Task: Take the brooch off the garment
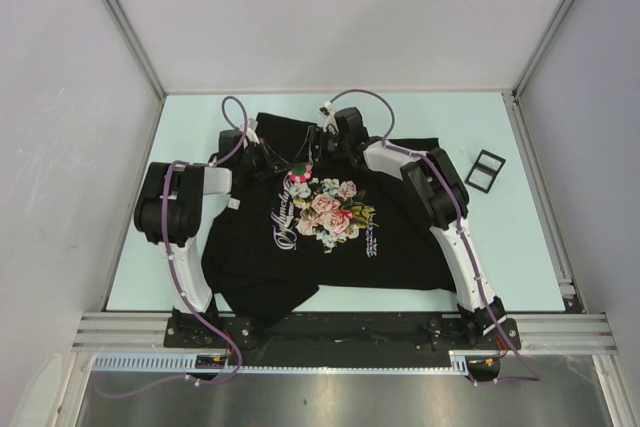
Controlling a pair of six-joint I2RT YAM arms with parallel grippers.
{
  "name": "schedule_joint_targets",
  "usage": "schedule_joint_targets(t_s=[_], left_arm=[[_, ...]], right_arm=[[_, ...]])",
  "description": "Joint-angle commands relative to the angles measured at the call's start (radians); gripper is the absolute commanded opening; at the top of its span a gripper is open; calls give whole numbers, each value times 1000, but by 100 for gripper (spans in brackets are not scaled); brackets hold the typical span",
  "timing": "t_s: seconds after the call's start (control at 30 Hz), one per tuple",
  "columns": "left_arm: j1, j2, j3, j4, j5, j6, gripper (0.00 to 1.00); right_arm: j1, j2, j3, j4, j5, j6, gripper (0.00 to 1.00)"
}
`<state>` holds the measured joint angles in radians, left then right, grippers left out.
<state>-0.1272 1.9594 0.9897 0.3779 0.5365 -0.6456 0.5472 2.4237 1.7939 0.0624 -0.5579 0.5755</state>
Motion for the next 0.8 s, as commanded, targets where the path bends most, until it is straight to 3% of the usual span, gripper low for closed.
schedule_joint_targets(t_s=[0.0,0.03,0.13,0.47,0.73,0.77], left_arm=[[-9,-14,35,26,36,23,1],[-9,-11,36,23,37,23,1],[-9,-8,40,19,36,24,1],[-9,-16,32,30,40,23,2],[-9,-56,-11,70,2,11,11],[-9,-57,-13,70,2,12,11]], right_arm=[[-18,24,-11,97,-115,52,57],[-20,28,-27,128,-134,85,44],[-18,26,-56,217,-175,115,31],[-3,44,-71,372,-220,195,33],[13,15,-119,361,-123,173,0],[14,9,-119,347,-96,169,0]])
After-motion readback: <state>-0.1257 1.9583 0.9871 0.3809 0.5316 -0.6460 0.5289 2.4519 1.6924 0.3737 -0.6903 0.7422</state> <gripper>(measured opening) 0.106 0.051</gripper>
